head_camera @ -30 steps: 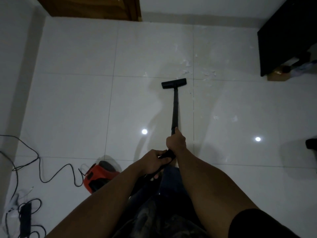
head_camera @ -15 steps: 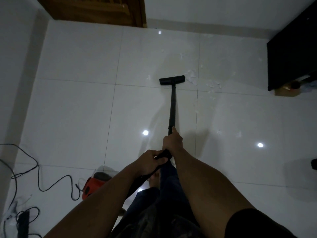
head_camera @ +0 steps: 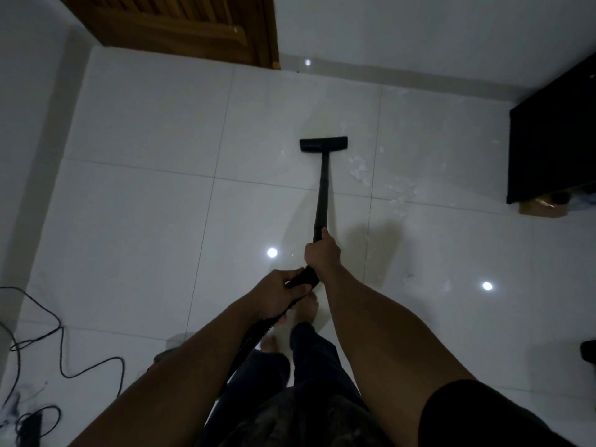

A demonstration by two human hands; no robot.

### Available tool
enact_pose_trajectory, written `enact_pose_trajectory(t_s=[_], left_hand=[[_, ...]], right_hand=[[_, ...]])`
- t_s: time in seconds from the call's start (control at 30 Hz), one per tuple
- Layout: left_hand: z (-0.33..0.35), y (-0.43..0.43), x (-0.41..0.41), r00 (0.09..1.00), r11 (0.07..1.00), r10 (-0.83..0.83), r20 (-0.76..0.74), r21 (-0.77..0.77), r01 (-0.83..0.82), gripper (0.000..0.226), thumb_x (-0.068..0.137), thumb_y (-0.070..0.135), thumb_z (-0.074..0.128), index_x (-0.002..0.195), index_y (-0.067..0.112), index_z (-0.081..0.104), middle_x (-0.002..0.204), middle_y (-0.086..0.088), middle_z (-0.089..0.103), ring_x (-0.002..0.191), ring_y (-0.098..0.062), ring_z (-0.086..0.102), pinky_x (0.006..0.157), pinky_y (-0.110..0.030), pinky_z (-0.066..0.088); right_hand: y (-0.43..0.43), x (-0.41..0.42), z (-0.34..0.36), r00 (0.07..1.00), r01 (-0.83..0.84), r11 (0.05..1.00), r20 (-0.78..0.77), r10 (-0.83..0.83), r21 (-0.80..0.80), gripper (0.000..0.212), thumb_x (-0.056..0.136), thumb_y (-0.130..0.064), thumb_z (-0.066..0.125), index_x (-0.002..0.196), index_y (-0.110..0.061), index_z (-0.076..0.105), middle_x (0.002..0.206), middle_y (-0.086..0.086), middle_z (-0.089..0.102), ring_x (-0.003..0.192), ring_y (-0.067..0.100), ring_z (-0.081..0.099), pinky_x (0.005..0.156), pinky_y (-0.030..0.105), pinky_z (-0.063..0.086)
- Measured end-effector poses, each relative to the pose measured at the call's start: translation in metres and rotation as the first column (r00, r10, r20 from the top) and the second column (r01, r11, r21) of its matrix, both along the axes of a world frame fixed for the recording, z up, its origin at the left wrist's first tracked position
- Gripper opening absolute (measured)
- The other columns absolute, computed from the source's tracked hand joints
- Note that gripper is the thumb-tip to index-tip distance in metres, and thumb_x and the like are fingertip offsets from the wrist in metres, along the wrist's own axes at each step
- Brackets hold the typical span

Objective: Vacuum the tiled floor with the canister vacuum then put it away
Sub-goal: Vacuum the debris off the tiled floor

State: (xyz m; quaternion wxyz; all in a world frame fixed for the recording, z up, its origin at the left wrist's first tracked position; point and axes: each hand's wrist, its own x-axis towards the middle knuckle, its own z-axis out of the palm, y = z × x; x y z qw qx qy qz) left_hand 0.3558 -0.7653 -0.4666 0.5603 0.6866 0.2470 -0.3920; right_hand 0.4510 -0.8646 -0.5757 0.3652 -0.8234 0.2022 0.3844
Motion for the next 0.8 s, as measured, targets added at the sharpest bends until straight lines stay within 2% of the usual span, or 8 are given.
enact_pose_trajectory(t_s=[0.1,0.17,0.23,0.33,0.5,0.57,0.67,0.8], left_hand=[[0.002,0.006,0.014,1.000,1.000,0.013,0.009,-0.001,-0.013,0.041,0.102,0.027,0.057,0.141,0.018,0.053,0.067,0.008,0.061,0.043,0.004,0.056,0.046,-0.009,0.042],[0.001,0.013,0.021,1.000,1.000,0.014,-0.006,-0.003,-0.014,0.040,0.102,0.028,0.057,0.140,0.019,0.053,0.058,0.010,0.062,0.042,-0.001,0.057,0.047,-0.014,0.045],[-0.003,0.022,0.027,1.000,1.000,0.010,-0.021,-0.001,-0.010,0.039,0.101,0.034,0.058,0.138,0.022,0.054,0.064,-0.004,0.065,0.043,-0.015,0.056,0.043,-0.025,0.049],[-0.007,0.038,0.042,0.999,1.000,0.013,-0.032,0.007,-0.013,0.043,0.099,0.036,0.059,0.137,0.017,0.054,0.074,-0.015,0.063,0.042,-0.018,0.055,0.039,-0.027,0.048],[-0.009,0.072,0.079,0.999,1.000,-0.026,0.020,-0.003,0.026,0.039,0.100,0.035,0.058,0.137,0.023,0.054,0.058,-0.003,0.061,0.042,-0.018,0.057,0.045,-0.029,0.050],[-0.010,0.086,0.094,0.998,0.999,-0.033,0.046,0.021,0.032,0.039,0.101,0.032,0.058,0.137,0.021,0.055,0.059,-0.001,0.061,0.042,-0.013,0.057,0.045,-0.024,0.049],[-0.007,0.103,0.113,0.994,0.997,-0.057,0.097,0.060,0.051,0.037,0.102,0.025,0.056,0.139,0.019,0.055,0.063,0.014,0.057,0.042,0.006,0.055,0.046,-0.006,0.040],[-0.007,0.120,0.142,0.993,0.997,-0.056,0.103,0.051,0.051,0.034,0.103,0.018,0.055,0.136,0.014,0.057,0.064,0.016,0.057,0.042,0.010,0.055,0.046,-0.005,0.040]], right_hand=[[0.006,0.012,-0.002,0.999,0.023,1.000,-0.024,-0.023,0.004,0.075,0.091,-0.010,0.049,0.159,-0.026,0.021,0.140,0.012,0.053,0.116,0.030,0.059,0.096,0.043,0.054],[0.015,0.019,-0.003,0.998,0.037,0.999,-0.040,-0.037,-0.005,0.076,0.092,-0.011,0.049,0.159,-0.029,0.019,0.139,0.011,0.054,0.112,0.029,0.060,0.093,0.044,0.055],[0.024,0.027,-0.003,0.998,0.040,0.999,-0.046,-0.041,-0.017,0.076,0.092,-0.010,0.049,0.159,-0.029,0.018,0.138,0.010,0.054,0.110,0.028,0.061,0.092,0.043,0.056],[0.039,0.043,0.000,0.998,0.021,0.999,-0.053,-0.022,-0.025,0.076,0.092,-0.009,0.049,0.159,-0.029,0.018,0.137,0.010,0.054,0.110,0.028,0.061,0.090,0.043,0.057],[0.069,0.082,0.001,1.000,-0.021,1.000,-0.018,0.021,-0.020,0.074,0.093,-0.013,0.050,0.159,-0.026,0.020,0.138,0.011,0.054,0.116,0.030,0.059,0.092,0.039,0.055],[0.082,0.098,-0.001,1.000,-0.014,1.000,-0.001,0.014,-0.008,0.072,0.093,-0.013,0.050,0.159,-0.025,0.022,0.137,0.011,0.055,0.114,0.030,0.060,0.088,0.037,0.055],[0.102,0.112,-0.005,0.998,0.064,0.998,-0.020,-0.064,0.004,0.070,0.095,-0.014,0.049,0.158,-0.027,0.023,0.138,0.010,0.055,0.112,0.028,0.061,0.086,0.036,0.055],[0.117,0.140,-0.006,0.992,0.120,0.993,-0.041,-0.120,-0.011,0.070,0.098,-0.016,0.047,0.160,-0.028,0.017,0.140,0.009,0.055,0.114,0.027,0.060,0.079,0.029,0.048]])
